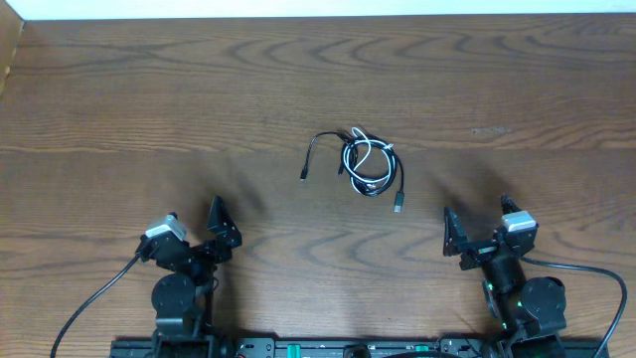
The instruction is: Untangle cables
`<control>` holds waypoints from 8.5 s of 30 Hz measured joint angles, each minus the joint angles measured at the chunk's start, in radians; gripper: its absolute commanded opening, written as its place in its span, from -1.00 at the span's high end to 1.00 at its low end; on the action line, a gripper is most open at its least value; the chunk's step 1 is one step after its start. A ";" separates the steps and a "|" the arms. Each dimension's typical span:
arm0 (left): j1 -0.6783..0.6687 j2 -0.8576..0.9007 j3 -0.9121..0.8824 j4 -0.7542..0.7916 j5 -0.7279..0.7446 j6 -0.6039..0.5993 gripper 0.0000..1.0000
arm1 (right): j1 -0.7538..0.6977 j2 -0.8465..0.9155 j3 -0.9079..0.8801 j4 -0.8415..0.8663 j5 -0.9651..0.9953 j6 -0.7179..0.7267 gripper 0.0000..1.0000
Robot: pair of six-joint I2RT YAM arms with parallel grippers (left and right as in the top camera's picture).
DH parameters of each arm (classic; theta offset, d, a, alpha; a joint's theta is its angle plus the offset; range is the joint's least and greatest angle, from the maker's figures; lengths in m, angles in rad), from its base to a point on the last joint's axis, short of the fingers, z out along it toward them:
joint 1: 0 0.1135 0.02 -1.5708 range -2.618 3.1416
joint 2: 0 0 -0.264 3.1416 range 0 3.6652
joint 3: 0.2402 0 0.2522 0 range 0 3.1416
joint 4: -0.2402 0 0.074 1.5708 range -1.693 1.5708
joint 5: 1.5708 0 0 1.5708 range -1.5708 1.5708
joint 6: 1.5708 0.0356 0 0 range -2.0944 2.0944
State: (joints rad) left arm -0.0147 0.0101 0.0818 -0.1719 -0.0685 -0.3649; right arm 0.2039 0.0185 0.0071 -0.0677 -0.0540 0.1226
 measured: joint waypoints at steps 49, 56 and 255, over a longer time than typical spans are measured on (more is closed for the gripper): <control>0.000 1.554 1.166 -0.814 0.521 0.120 0.85 | -0.003 1.273 1.058 -0.526 -0.407 -0.008 0.98; 0.000 1.568 1.166 -0.769 0.524 0.120 0.85 | -0.004 1.411 1.059 -0.503 -0.402 -0.001 0.85; -0.245 1.778 0.880 -0.253 0.549 0.080 0.85 | 0.402 1.917 1.069 -0.022 -0.357 0.263 0.81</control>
State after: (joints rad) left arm -0.2600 1.7882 0.9615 -0.4248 0.4801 -0.2844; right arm 0.6056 1.9354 1.0763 -0.0898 -0.4110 0.3859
